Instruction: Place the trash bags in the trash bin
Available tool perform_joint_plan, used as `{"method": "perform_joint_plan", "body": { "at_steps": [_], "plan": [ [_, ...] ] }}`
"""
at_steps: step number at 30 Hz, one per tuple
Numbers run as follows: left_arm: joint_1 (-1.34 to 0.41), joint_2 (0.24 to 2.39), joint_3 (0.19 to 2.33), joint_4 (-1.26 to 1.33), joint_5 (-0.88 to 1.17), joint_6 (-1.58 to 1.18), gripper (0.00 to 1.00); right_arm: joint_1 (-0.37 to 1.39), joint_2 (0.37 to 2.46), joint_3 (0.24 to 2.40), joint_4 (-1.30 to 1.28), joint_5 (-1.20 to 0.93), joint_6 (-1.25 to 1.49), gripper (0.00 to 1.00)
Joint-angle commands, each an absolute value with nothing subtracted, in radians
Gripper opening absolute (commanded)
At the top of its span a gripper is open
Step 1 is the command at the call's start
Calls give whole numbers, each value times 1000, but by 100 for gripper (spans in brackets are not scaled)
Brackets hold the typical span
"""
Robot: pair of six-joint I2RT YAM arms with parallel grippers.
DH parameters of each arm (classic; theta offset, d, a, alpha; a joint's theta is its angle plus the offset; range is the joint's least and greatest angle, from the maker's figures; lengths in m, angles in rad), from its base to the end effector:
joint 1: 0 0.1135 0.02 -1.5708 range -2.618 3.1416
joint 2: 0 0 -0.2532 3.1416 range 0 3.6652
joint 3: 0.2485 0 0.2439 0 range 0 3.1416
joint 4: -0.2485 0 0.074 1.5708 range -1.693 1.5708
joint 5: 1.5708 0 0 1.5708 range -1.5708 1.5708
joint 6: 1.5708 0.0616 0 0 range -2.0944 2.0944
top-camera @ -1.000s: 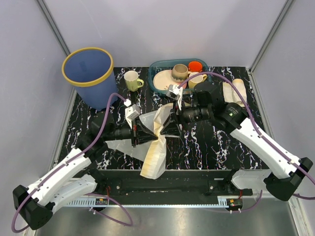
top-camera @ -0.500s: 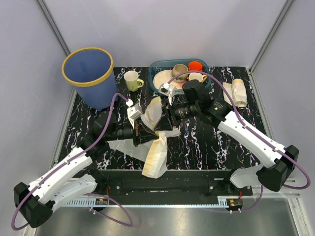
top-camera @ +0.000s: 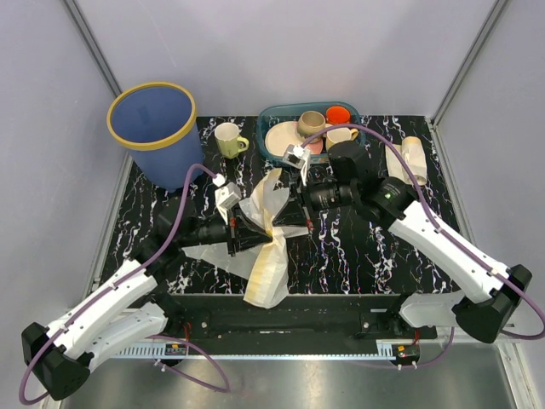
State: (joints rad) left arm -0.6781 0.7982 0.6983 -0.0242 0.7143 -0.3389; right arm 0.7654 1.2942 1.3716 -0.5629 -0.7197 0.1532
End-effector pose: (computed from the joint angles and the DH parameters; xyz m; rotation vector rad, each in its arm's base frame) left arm 0.1336 -0.1595 0.3160 0.8712 1.6416 -1.3341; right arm 0.1798 0.2290 0.3790 -1.1016 1.8836 1.2866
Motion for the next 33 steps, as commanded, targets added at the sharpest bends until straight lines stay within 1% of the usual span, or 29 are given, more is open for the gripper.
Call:
{"method": "perform_joint_plan", "body": {
  "at_steps": [1, 5, 6, 7, 8, 10, 12, 14, 16, 18, 20, 22, 26, 33],
  "plan": [
    [-667, 758, 673, 87, 765, -377, 0, 761, 1236, 1350, -528, -730, 101, 0],
    [-669, 770, 679, 83, 784, -377, 0, 759, 1244, 1359, -537, -744, 101, 0],
    [-667, 775, 683, 78, 785, -371, 0, 761, 1255, 1368, -557, -756, 106, 23],
    [-667, 775, 683, 74, 781, -362, 0, 759, 1264, 1374, -561, -785, 118, 42],
    [-669, 775, 684, 77, 785, -357, 0, 761, 1262, 1365, -531, -773, 138, 52],
    [-669, 782, 689, 71, 775, -354, 0, 761, 1278, 1367, -508, -759, 175, 43],
    [-669, 796, 703, 43, 758, -342, 0, 765, 1295, 1397, -508, -724, 219, 38],
    [-669, 798, 713, 23, 727, -337, 0, 767, 1298, 1414, -520, -664, 233, 39],
    [-669, 804, 724, 3, 687, -336, 0, 767, 1290, 1422, -538, -611, 256, 44],
    [-669, 808, 730, -32, 637, -341, 0, 773, 1293, 1449, -590, -550, 273, 43],
    [-672, 811, 729, -35, 623, -330, 0, 778, 1315, 1482, -652, -525, 262, 38],
    [-676, 816, 729, -35, 620, -322, 0, 784, 1327, 1485, -663, -479, 255, 38],
    [-684, 830, 742, -51, 608, -305, 0, 810, 1354, 1506, -666, -466, 255, 39],
    [-695, 834, 746, -57, 606, -293, 0, 834, 1391, 1522, -672, -472, 227, 34]
  ]
}}
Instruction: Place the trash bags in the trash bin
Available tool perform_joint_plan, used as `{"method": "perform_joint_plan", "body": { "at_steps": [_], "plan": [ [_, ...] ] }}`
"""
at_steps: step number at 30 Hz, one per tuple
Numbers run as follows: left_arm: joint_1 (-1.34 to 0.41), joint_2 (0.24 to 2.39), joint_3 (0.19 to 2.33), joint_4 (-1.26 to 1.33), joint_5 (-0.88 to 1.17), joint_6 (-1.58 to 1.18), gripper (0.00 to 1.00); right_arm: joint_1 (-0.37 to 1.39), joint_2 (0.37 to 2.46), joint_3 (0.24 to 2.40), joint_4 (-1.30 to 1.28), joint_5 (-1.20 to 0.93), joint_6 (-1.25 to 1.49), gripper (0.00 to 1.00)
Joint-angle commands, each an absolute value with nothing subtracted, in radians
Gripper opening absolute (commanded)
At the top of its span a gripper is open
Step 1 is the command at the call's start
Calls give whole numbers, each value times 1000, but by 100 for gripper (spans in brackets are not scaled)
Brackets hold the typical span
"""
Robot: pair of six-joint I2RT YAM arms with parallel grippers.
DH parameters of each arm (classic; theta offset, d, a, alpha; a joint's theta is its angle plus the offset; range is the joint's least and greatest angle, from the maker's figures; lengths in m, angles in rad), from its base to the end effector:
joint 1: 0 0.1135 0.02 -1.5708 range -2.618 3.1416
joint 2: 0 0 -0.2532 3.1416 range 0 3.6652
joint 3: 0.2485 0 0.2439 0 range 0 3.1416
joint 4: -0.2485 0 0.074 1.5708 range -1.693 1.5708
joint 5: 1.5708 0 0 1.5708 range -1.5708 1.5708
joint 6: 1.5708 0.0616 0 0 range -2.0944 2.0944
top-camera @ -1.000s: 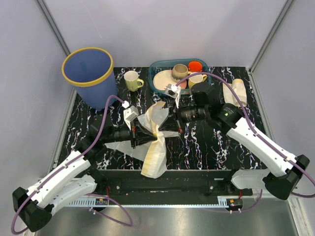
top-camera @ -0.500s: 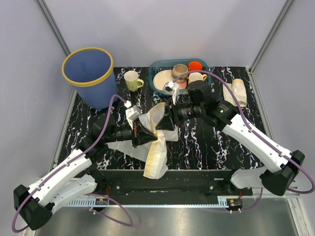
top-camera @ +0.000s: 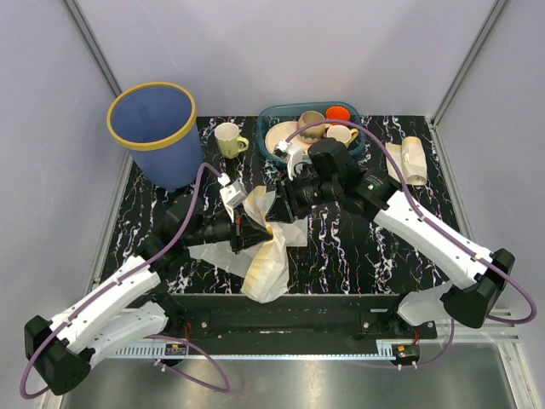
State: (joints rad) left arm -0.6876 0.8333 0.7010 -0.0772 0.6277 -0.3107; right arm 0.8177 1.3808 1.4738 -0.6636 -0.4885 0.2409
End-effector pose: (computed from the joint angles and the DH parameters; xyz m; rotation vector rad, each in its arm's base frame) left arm 0.1417 -0.1632 0.3034 0.8290 1.7362 -1.2515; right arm 0.1910 0.2460 0.3745 -0.9405 2.0851 1.1129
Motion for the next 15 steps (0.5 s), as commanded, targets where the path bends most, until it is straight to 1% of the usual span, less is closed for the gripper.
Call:
{"method": "perform_joint_plan", "body": {
  "at_steps": [1, 7, 11, 15],
  "plan": [
    [-698, 834, 746, -54, 604, -291, 0, 838, 1391, 1517, -670, -474, 224, 34],
    [-701, 833, 750, -57, 610, -282, 0, 844, 1404, 1519, -672, -477, 201, 26],
    [-703, 833, 750, -55, 609, -282, 0, 851, 1413, 1523, -676, -479, 189, 22],
    [-706, 830, 749, -54, 611, -282, 0, 857, 1420, 1522, -681, -472, 178, 21]
  ]
}}
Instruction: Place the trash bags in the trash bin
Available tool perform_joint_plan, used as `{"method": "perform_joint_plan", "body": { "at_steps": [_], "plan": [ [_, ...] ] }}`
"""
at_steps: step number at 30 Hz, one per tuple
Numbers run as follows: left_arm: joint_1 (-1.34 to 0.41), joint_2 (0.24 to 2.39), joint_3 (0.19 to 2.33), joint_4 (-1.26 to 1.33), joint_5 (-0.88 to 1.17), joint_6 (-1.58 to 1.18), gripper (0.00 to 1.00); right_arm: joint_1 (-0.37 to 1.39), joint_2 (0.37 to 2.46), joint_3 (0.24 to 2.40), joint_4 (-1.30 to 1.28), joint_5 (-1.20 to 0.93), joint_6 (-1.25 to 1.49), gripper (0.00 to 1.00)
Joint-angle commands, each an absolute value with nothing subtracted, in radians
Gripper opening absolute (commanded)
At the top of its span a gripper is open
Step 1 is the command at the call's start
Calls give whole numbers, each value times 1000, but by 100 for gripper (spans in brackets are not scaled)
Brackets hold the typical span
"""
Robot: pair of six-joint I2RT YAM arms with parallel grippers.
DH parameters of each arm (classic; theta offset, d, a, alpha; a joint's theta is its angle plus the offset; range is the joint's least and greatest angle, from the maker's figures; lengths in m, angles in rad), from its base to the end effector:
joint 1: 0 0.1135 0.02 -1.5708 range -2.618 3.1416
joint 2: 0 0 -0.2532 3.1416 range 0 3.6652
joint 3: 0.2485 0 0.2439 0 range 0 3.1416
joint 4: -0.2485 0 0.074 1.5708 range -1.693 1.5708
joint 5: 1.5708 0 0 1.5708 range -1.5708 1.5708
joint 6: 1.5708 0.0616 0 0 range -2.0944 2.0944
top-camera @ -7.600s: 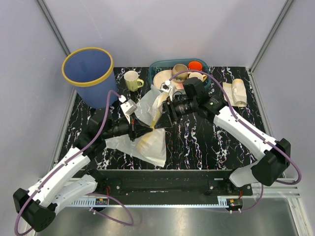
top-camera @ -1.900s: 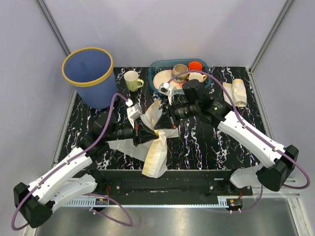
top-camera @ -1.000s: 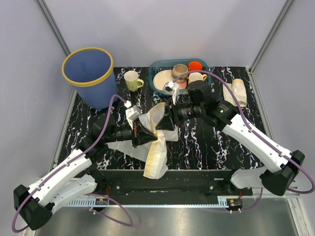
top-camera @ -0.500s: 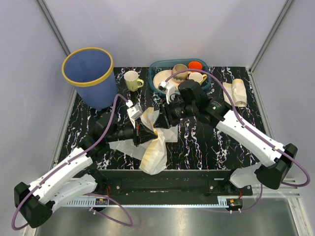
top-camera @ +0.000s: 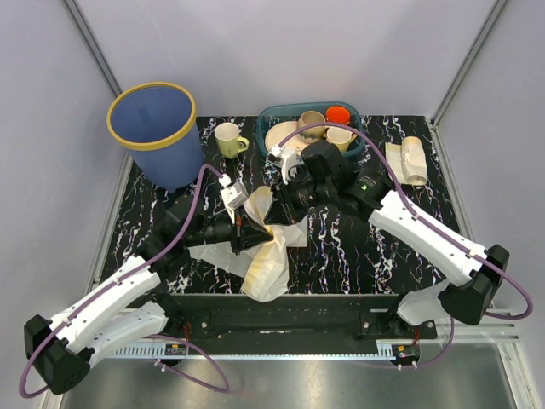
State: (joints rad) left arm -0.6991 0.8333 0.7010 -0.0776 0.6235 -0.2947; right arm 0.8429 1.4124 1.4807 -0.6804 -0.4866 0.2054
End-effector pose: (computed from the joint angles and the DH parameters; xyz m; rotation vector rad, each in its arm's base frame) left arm 0.1401 -0.1648 0.3033 0.8491 1.7252 -1.2450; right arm 0.1894 0.2558 0.3657 -1.0062 2.0988 1.0965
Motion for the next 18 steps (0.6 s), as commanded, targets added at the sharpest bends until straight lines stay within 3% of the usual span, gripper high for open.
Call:
{"method": "perform_joint_plan", "body": {
  "at_steps": [1, 8, 12, 16, 17, 18],
  "plan": [
    [-704, 828, 747, -54, 611, -282, 0, 861, 1422, 1522, -683, -471, 176, 19],
    [-706, 819, 741, -57, 612, -278, 0, 861, 1420, 1520, -695, -457, 167, 13],
    [-707, 824, 746, -55, 618, -270, 0, 870, 1425, 1509, -692, -476, 156, 21],
    [-710, 819, 750, -58, 621, -258, 0, 881, 1439, 1514, -710, -472, 132, 22],
    [-712, 818, 749, -58, 618, -258, 0, 879, 1439, 1516, -715, -476, 123, 19],
    [-712, 816, 747, -60, 617, -258, 0, 880, 1440, 1519, -716, -477, 120, 10]
  ]
}}
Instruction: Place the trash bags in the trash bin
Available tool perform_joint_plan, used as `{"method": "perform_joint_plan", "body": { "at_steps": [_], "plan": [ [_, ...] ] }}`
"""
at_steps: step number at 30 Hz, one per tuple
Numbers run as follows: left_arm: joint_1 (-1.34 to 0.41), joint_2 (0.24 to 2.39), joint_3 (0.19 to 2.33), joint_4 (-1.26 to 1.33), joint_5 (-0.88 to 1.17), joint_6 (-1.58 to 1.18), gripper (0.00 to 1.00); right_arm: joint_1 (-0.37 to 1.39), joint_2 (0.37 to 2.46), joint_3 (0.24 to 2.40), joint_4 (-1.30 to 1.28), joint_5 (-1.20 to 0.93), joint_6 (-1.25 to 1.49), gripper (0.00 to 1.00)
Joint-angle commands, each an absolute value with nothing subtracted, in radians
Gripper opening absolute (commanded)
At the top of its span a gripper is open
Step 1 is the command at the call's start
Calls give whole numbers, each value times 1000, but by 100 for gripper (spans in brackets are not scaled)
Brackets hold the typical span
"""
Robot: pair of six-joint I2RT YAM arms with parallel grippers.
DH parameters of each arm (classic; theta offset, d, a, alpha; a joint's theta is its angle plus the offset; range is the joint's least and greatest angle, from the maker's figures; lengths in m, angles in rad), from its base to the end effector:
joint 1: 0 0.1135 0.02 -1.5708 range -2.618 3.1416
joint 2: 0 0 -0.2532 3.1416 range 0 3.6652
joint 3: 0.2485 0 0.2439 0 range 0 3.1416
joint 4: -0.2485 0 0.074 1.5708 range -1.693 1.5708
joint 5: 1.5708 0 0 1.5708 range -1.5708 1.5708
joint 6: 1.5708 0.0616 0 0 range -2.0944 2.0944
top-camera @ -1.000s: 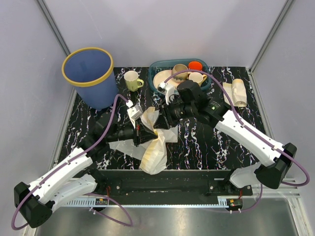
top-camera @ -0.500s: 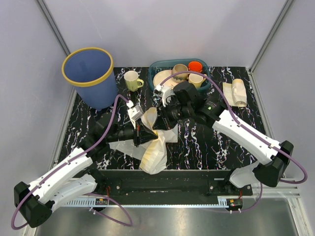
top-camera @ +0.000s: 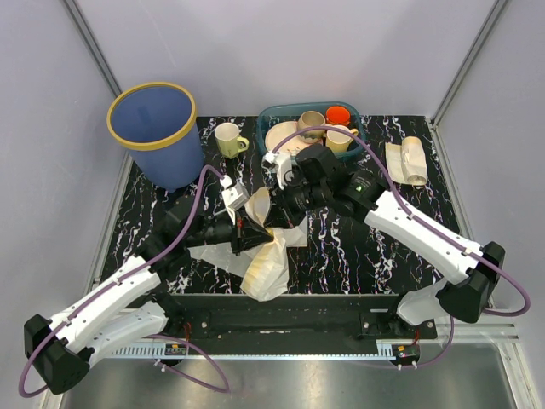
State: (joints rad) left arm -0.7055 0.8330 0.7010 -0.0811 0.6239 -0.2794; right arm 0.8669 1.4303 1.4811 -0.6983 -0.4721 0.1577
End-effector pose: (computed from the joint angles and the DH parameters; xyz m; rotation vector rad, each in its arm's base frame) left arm 0.1389 -0.1656 0.3030 0.8672 1.7175 -1.2394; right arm 0.1860 0.2624 0.3584 -1.0751 2.0973 1.0613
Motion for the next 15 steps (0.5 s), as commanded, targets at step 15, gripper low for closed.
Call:
{"method": "perform_joint_plan", "body": {
  "at_steps": [15],
  "plan": [
    [-696, 710, 683, -72, 620, -308, 26, 867, 1338, 1506, -706, -431, 5, 0]
  ]
}}
